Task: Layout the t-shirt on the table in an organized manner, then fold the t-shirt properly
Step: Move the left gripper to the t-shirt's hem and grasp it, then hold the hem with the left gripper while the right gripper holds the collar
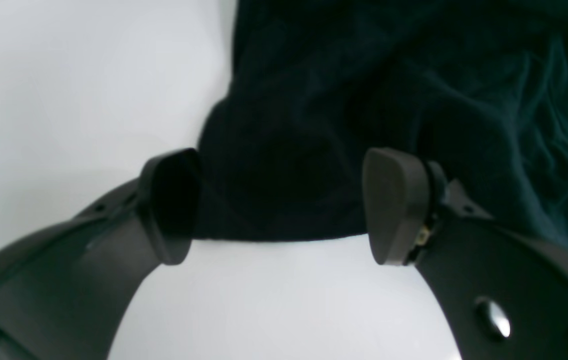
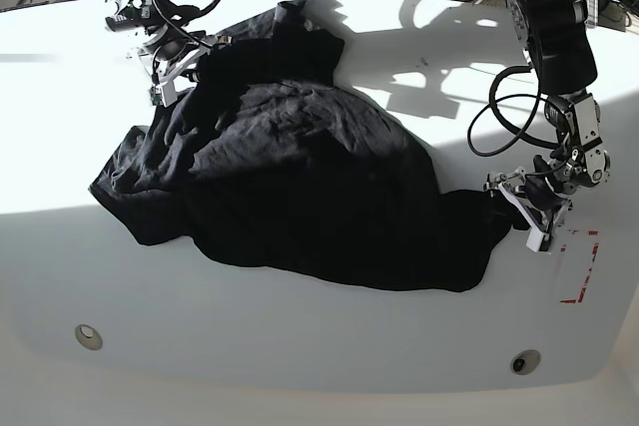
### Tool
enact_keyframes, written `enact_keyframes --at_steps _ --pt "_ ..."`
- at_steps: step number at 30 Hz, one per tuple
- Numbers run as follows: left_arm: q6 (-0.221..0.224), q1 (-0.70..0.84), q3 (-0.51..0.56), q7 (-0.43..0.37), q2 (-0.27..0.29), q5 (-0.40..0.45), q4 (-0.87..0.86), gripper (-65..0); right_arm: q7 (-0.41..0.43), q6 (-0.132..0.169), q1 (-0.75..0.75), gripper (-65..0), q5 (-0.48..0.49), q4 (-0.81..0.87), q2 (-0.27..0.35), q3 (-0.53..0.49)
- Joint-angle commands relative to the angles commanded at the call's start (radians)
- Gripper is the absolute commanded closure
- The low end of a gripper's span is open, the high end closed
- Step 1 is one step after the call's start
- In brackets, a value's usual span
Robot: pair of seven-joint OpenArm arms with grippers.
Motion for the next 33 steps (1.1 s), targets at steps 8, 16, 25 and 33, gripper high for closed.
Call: enact_keyframes --at_steps 8,16,25,33 --pt "0.037 0.002 0.0 -0.038 0.0 0.002 -0.072 -46.4 0.0 0.0 0.0 0.0 0.0 0.002 0.0 0.0" --pt "0.034 0.014 0.0 -0.038 0.0 0.002 -0.075 -44.2 0.0 0.0 0.0 0.0 0.0 0.002 0.0 0.002" --pt "0.034 0.035 0.0 -0.037 0.0 0.002 -0.071 -9.9 0.0 0.0 0.0 0.0 0.0 0.002 0.0 0.002" --pt "0.032 0.038 0.0 -0.034 -0.003 0.002 -0.066 -0.3 0.0 0.0 0.002 0.0 0.0 0.002 0.0 0.002"
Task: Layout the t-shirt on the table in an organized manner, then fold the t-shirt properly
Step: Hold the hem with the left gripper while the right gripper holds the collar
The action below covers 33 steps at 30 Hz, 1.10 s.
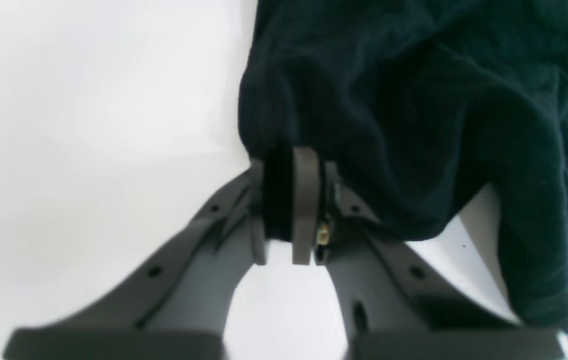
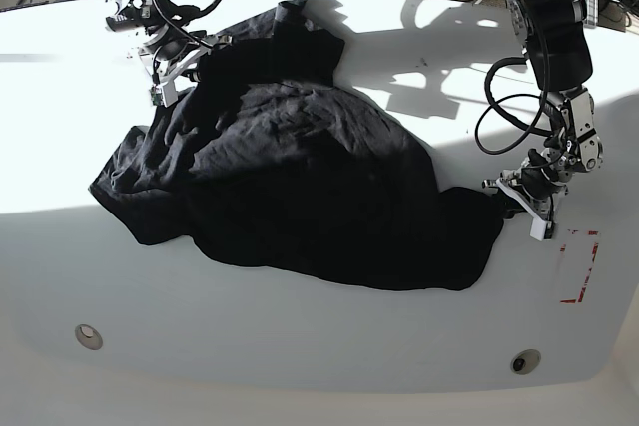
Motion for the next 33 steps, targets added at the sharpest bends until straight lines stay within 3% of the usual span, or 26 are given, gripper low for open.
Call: enact_keyframes --at_steps 14,17,19,23,33 --pt "-0.002 0.057 -0.006 0.129 -0.015 -0.006 0.295 -1.5 0.0 0.0 0.006 0.0 0.0 0.0 0.0 0.0" --pt "-0.002 0.061 -0.006 0.137 -0.025 -0.006 0.311 -11.3 0.0 0.0 0.006 0.0 0.0 0.0 0.0 0.0" --pt "-0.002 0.063 -0.006 0.137 -0.029 -0.005 0.308 -23.9 0.0 0.0 0.006 0.0 0.0 0.0 0.0 0.0" --pt "0.0 0.063 -0.006 0.129 -0.028 -0.005 0.308 -40.6 0.0 0.0 0.006 0.0 0.0 0.0 0.0 0.0" --pt "0.002 0.054 -0.006 0.121 -0.026 -0.003 0.241 -38.6 0.0 0.0 0.006 0.0 0.0 0.0 0.0 0.0"
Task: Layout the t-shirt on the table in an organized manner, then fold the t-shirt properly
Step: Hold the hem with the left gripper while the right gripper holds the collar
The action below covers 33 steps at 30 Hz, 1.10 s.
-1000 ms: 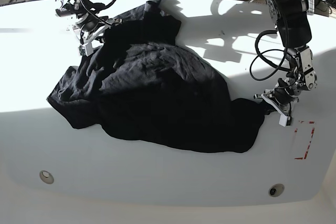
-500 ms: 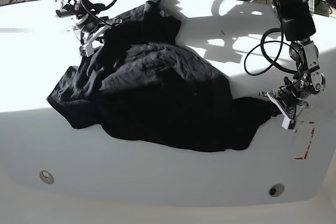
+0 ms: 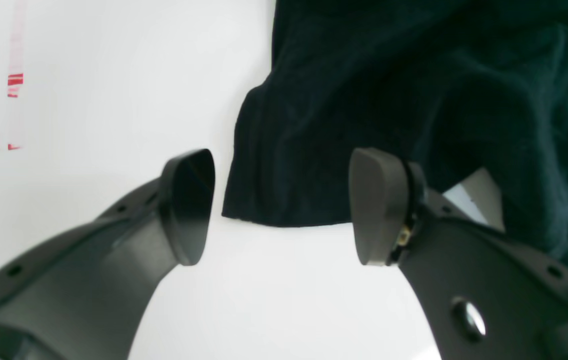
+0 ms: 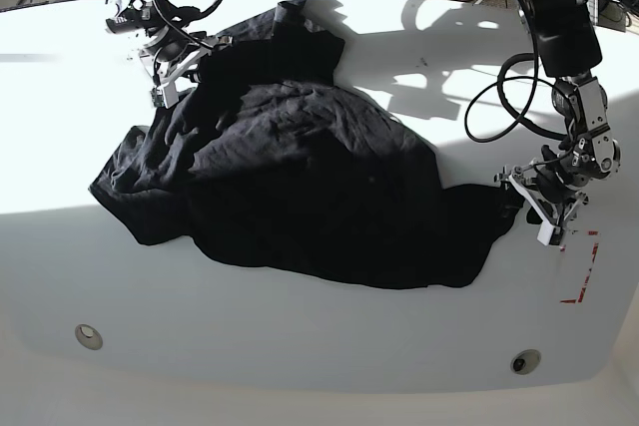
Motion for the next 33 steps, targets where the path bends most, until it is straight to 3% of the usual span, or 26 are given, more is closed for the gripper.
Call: enact_keyframes --at_steps 12,20,21,23,28,29,33 --pt "0.003 -0.041 0.005 -0.11 0.0 0.003 -0.181 -38.8 0.0 0.0 0.0 0.0 0.0 0.0 -0.002 0.0" --pt "-0.002 -0.037 0.015 -0.107 0.002 0.003 -0.181 -38.1 0.0 0.0 0.0 0.0 0.0 0.0 -0.003 0.0" --pt "-0.002 -0.037 0.023 -0.107 0.002 0.003 -0.18 -36.8 0.0 0.0 0.0 0.0 0.0 0.0 -0.003 0.0" --pt "-0.002 -0.035 0.049 -0.107 0.002 0.002 -0.18 -28.3 0.0 0.0 0.0 0.0 0.0 0.0 -0.003 0.0" --pt "0.002 -0.035 0.068 -0.107 0.002 0.002 -0.181 -2.6 0.0 0.0 0.0 0.0 0.0 0.0 -0.003 0.0" --pt "0.003 -0.035 0.069 -0.107 0.002 0.002 -0.181 0.0 0.0 0.0 0.0 0.0 0.0 0.0 -0.003 0.0" --pt "0.003 -0.034 0.069 -0.107 0.002 0.003 -0.181 -0.4 0.0 0.0 0.0 0.0 0.0 0.002 -0.003 0.0"
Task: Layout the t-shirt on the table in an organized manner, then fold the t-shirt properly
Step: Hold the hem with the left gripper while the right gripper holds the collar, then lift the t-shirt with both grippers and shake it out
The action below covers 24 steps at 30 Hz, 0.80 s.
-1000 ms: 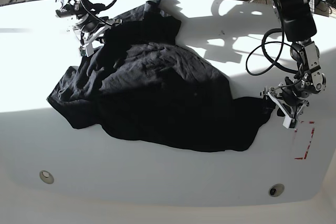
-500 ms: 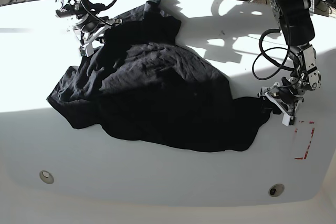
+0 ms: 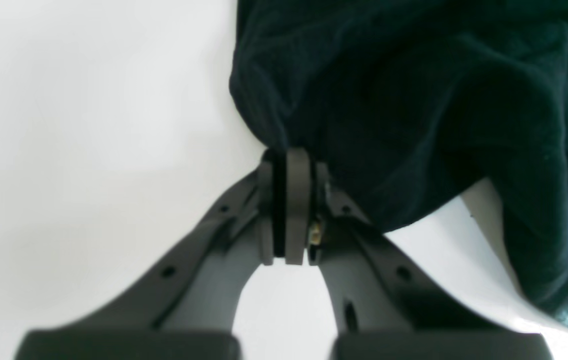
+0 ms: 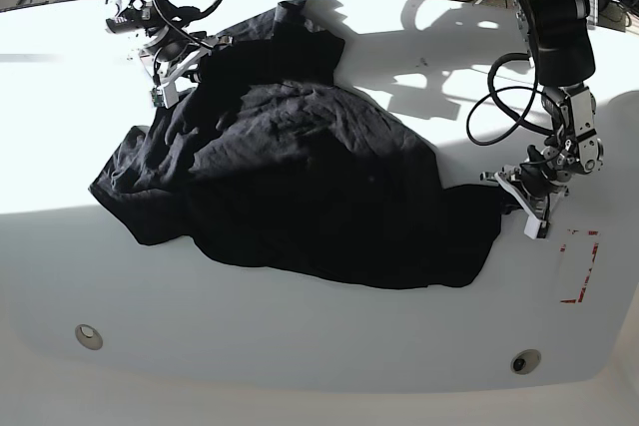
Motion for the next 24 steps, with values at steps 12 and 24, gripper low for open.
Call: enact_keyframes --at_steps 12,24 --pt "-0.005 -0.002 -0.038 0.11 -0.002 -0.006 0.255 0.0 -0.003 0.0 0.038 0.0 0.0 0.196 0.0 -0.003" --pt "-0.005 -0.048 -0.054 0.235 0.0 -0.008 0.626 0.0 -0.097 0.0 0.259 0.0 0.0 0.207 0.133 -0.003"
